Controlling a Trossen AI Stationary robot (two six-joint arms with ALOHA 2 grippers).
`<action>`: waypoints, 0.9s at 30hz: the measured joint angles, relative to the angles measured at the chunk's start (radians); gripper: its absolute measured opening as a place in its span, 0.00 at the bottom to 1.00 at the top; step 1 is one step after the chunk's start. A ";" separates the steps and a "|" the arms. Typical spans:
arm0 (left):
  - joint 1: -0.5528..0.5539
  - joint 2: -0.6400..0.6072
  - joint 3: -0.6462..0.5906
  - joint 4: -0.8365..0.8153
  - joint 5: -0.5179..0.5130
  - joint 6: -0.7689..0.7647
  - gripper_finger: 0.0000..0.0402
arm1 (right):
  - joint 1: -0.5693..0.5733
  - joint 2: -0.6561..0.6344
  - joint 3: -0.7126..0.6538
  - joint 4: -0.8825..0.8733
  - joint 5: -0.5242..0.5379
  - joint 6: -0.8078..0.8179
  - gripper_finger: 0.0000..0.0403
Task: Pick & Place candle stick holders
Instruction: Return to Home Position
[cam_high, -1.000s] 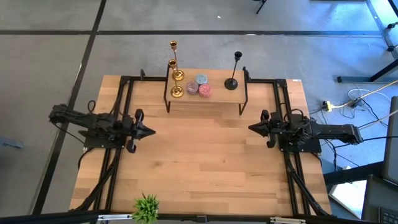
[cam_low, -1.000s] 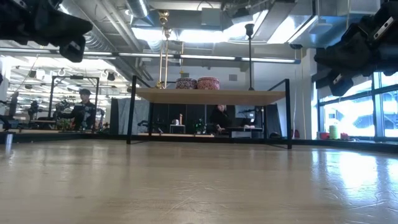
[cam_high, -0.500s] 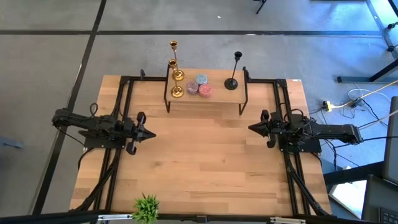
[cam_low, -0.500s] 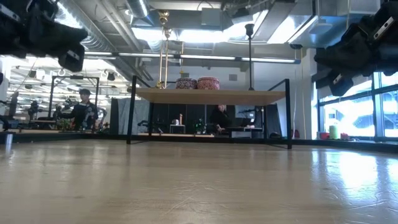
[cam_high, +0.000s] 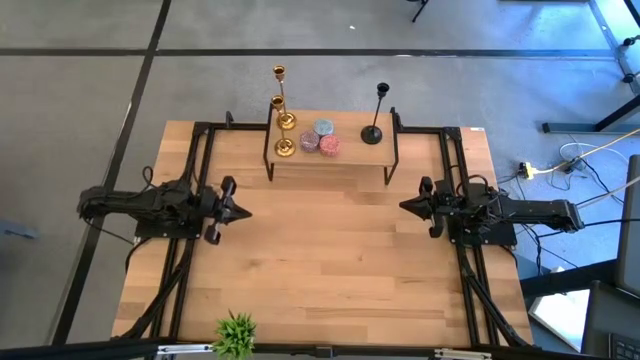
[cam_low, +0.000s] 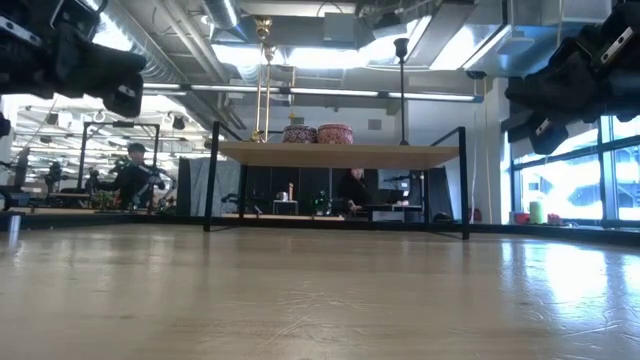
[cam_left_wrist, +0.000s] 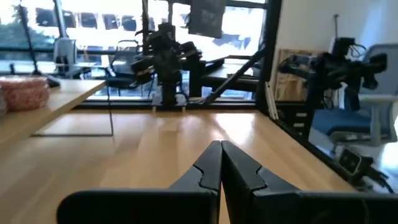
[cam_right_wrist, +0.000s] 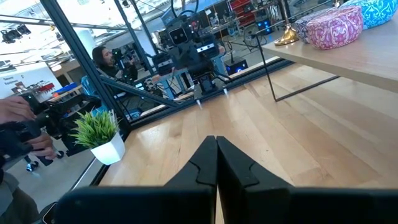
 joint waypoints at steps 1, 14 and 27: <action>0.003 0.000 0.000 -0.001 -0.005 -0.016 0.00 | 0.000 0.000 0.000 0.000 0.000 0.000 0.00; 0.006 0.040 0.000 -0.023 -0.110 -0.014 0.01 | 0.000 0.000 0.000 0.000 0.000 0.000 0.00; 0.006 0.040 0.000 -0.023 -0.111 -0.016 0.02 | 0.000 0.000 0.000 0.000 0.001 0.000 0.00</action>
